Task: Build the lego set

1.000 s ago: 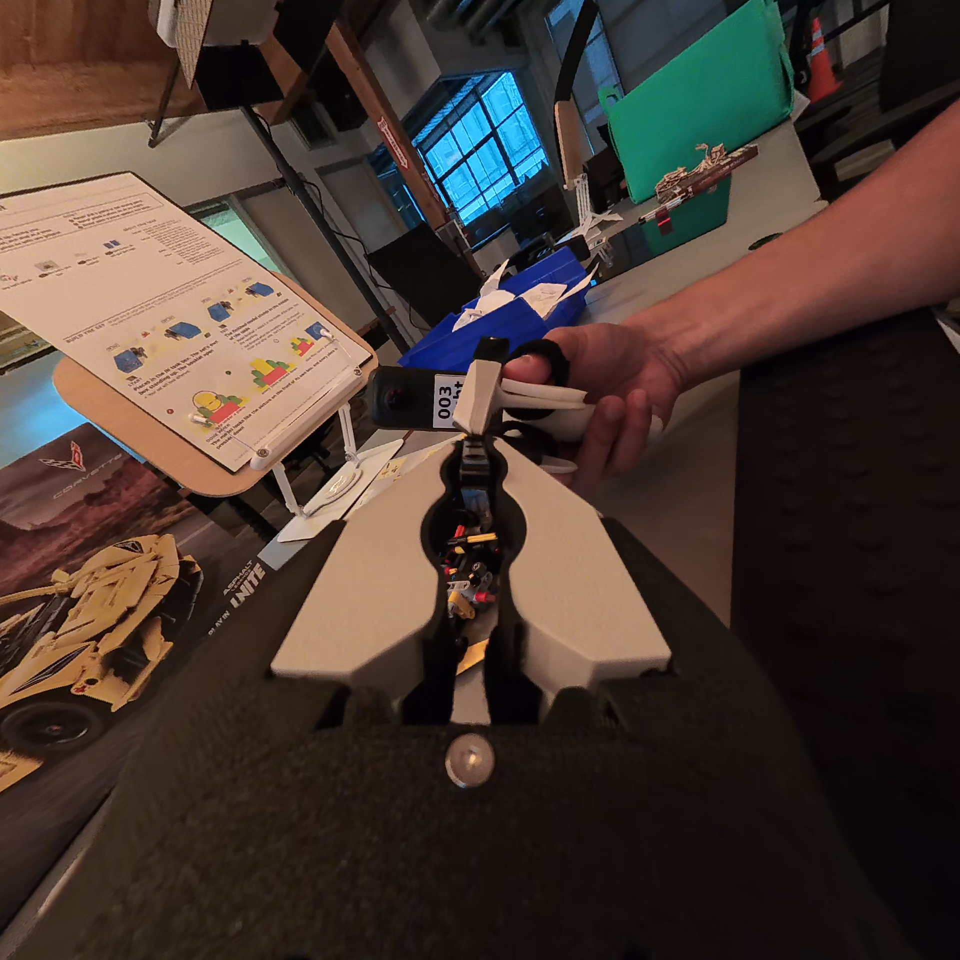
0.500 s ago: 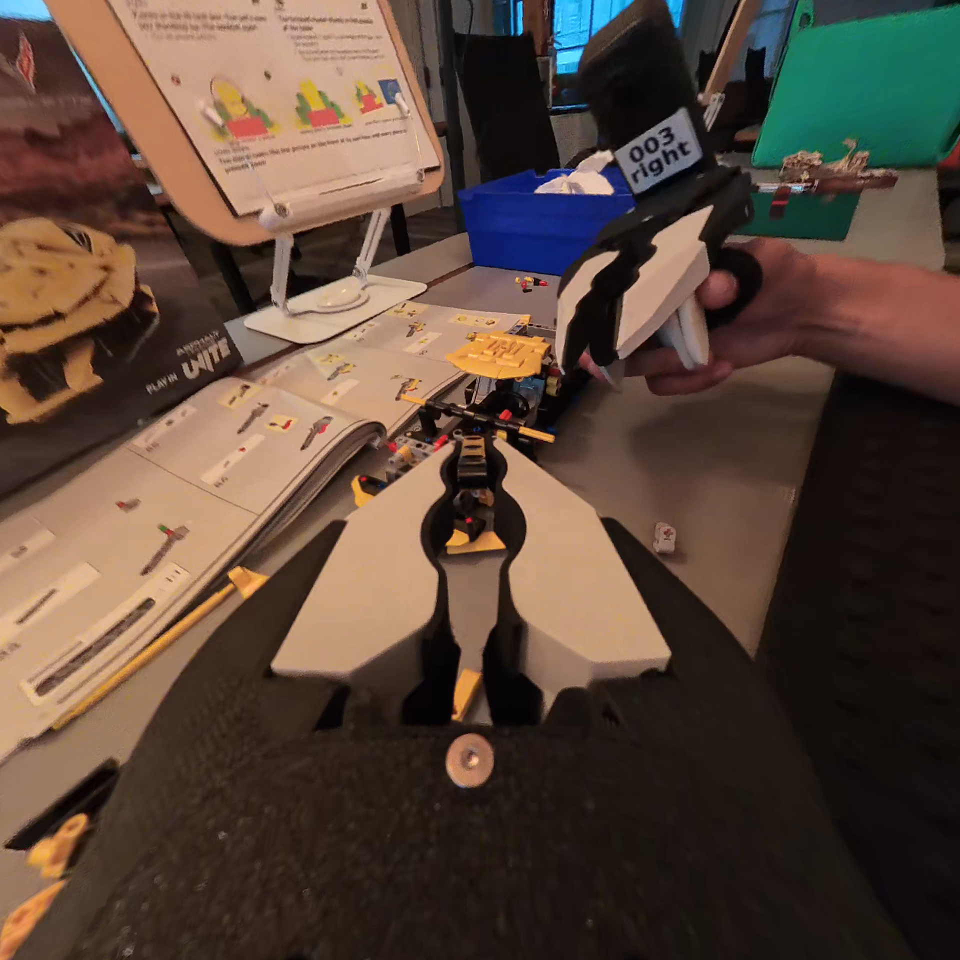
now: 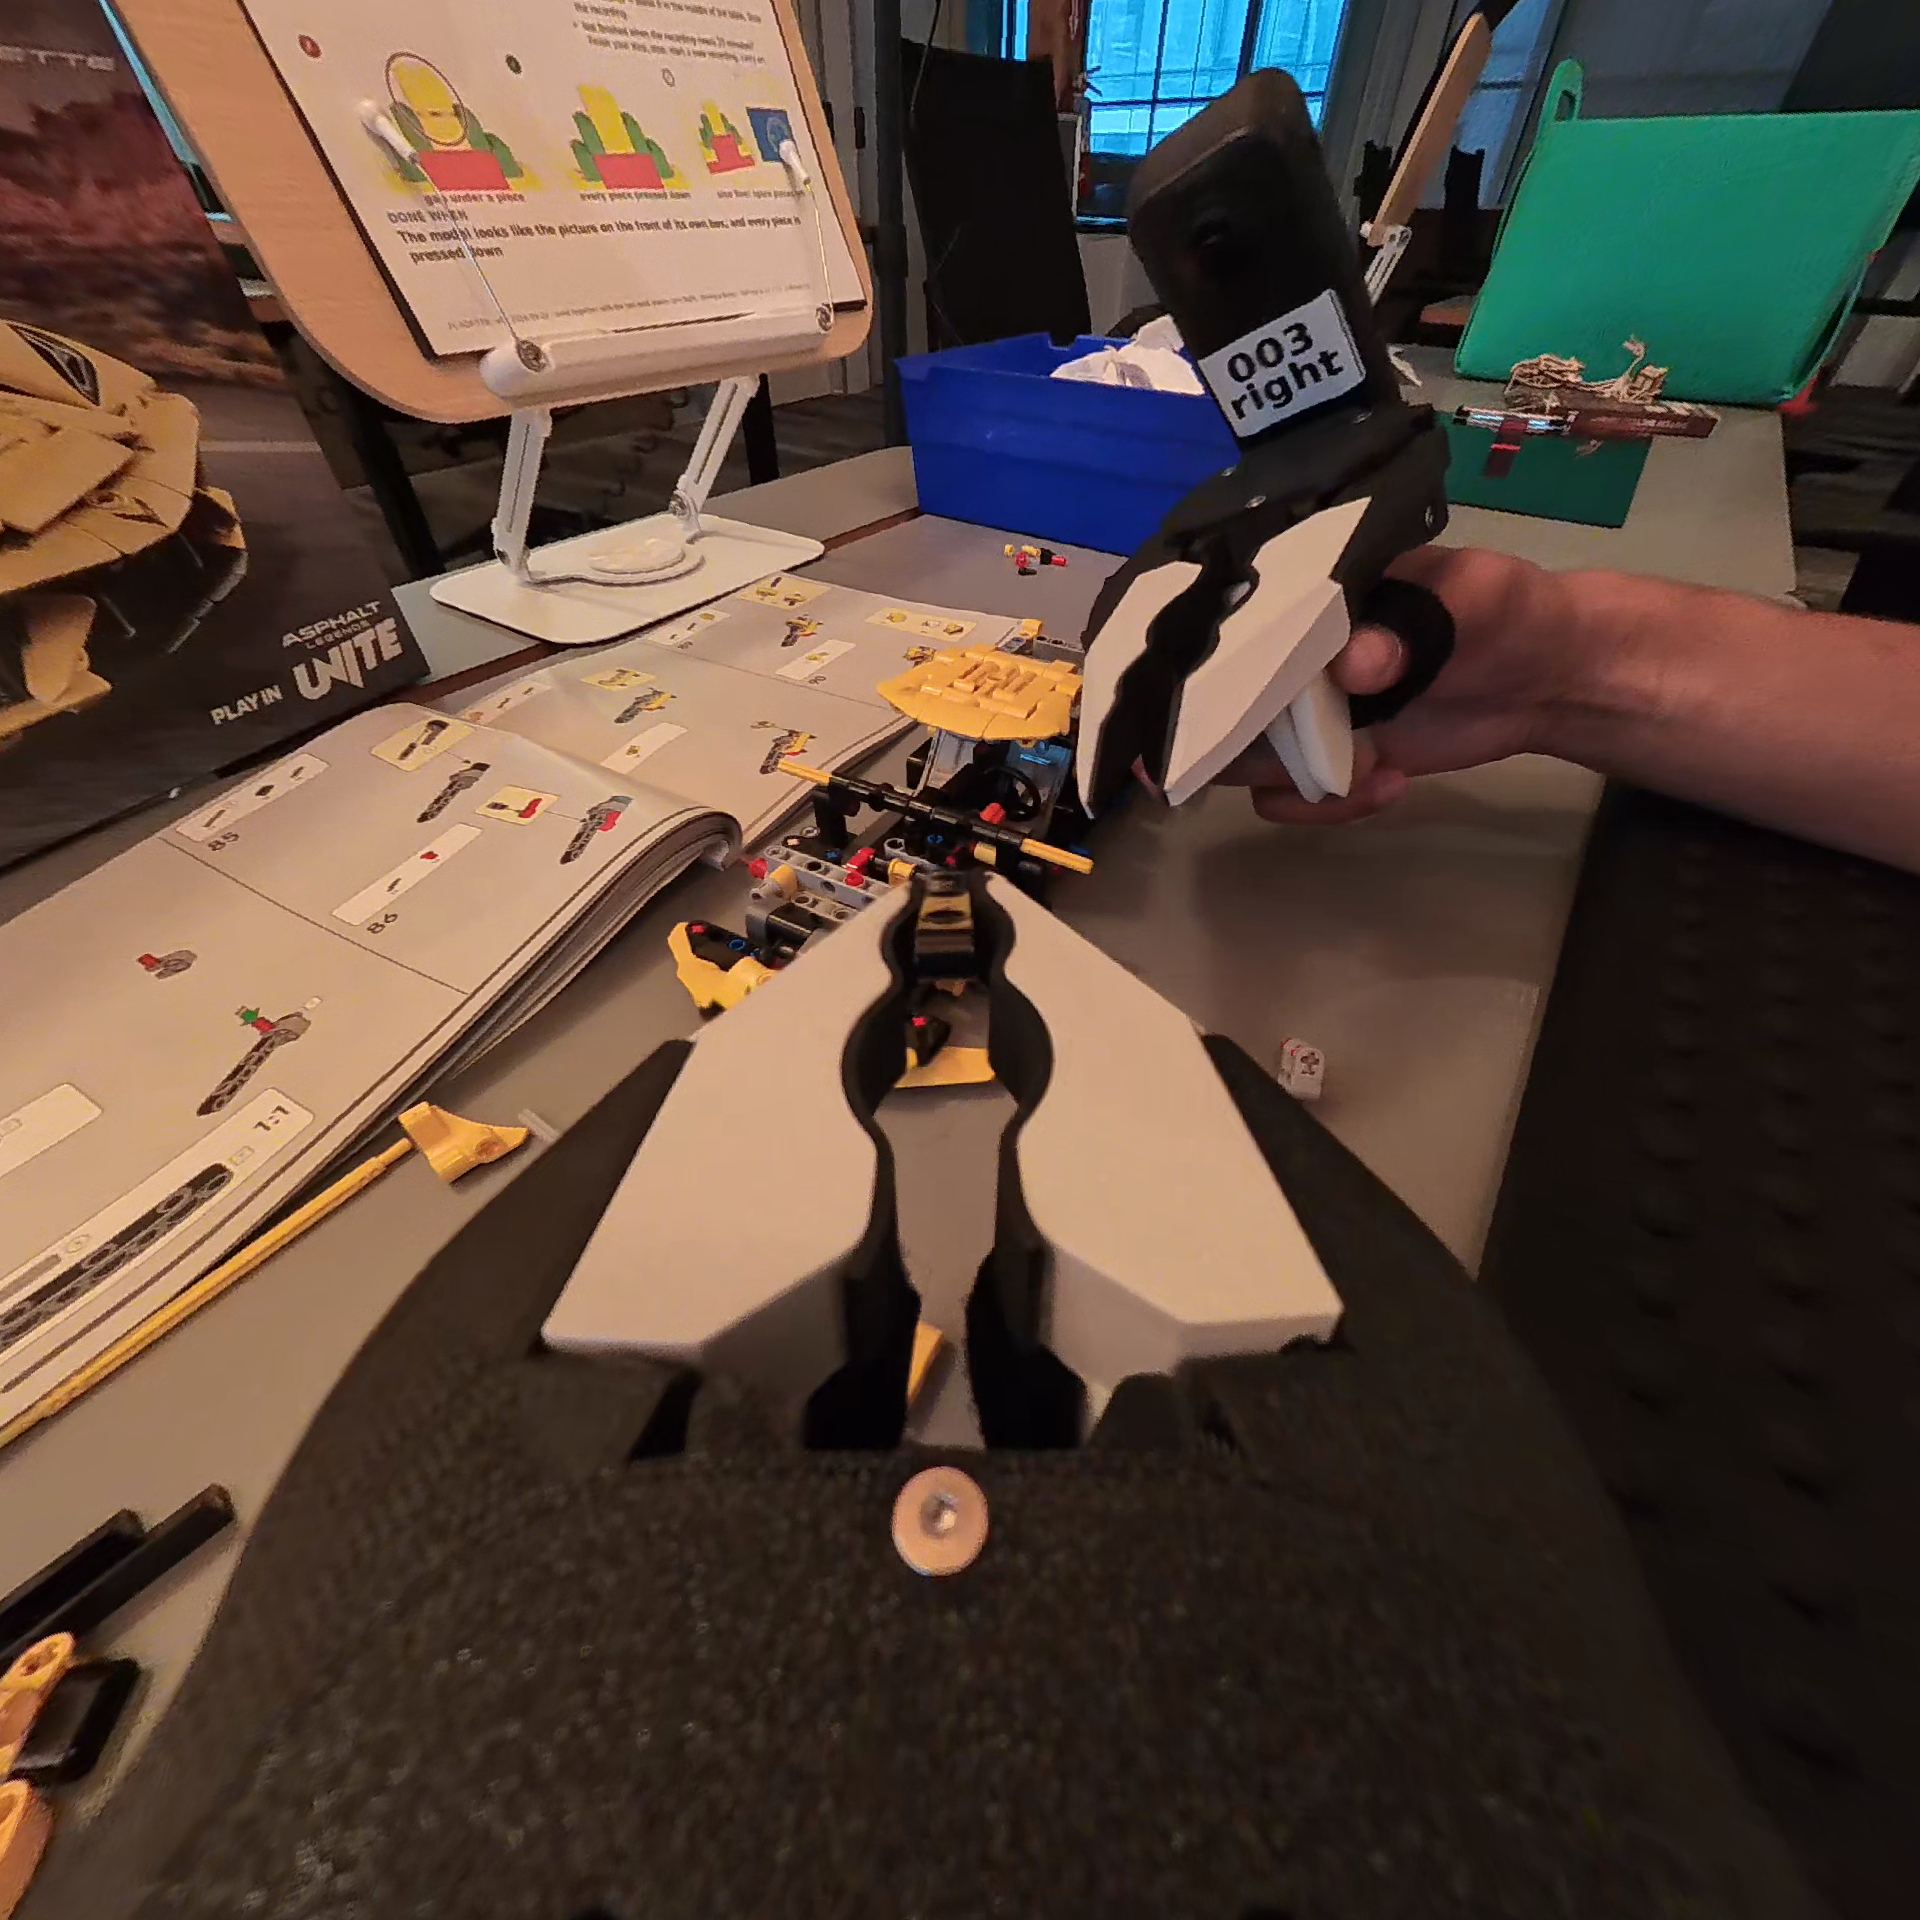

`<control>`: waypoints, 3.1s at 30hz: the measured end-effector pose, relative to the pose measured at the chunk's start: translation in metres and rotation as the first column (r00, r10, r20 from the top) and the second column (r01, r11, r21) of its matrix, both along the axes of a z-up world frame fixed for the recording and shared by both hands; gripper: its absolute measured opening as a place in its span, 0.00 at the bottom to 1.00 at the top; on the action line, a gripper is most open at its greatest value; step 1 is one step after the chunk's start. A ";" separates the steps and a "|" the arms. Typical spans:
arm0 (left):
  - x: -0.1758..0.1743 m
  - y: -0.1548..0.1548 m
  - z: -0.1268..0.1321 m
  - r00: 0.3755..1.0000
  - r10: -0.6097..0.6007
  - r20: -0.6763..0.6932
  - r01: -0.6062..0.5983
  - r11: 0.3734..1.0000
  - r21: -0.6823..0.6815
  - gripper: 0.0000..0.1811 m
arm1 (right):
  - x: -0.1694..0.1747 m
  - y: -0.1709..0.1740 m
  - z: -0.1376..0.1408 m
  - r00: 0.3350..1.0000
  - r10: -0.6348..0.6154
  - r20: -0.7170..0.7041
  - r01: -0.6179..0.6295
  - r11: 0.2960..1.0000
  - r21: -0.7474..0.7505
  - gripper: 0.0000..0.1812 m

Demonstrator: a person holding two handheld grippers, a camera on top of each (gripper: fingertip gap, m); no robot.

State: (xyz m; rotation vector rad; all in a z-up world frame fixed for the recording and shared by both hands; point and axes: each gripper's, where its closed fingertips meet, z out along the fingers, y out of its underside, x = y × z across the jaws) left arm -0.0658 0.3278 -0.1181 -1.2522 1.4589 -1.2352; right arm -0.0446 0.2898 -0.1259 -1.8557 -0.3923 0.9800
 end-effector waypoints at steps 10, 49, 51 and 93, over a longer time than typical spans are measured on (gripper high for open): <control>0.000 -0.001 -0.004 1.000 -0.012 -0.023 0.011 1.000 -0.012 0.04 | 0.005 -0.039 -0.032 0.963 0.151 0.222 -0.120 0.982 -0.147 0.13; 0.003 -0.046 -0.032 0.973 -0.176 -0.152 0.198 0.969 0.149 0.04 | -0.002 -0.059 -0.085 0.733 0.248 0.633 -0.163 0.968 -0.190 0.02; 0.005 -0.042 -0.029 0.983 -0.130 -0.127 0.158 0.956 0.245 0.04 | 0.007 -0.055 -0.081 0.724 0.245 0.645 -0.095 0.961 -0.259 0.02; -0.005 -0.053 0.030 0.966 -0.139 0.217 0.056 0.936 0.347 0.04 | -0.027 -0.014 0.031 0.908 0.049 -0.415 -0.147 0.967 -0.207 0.19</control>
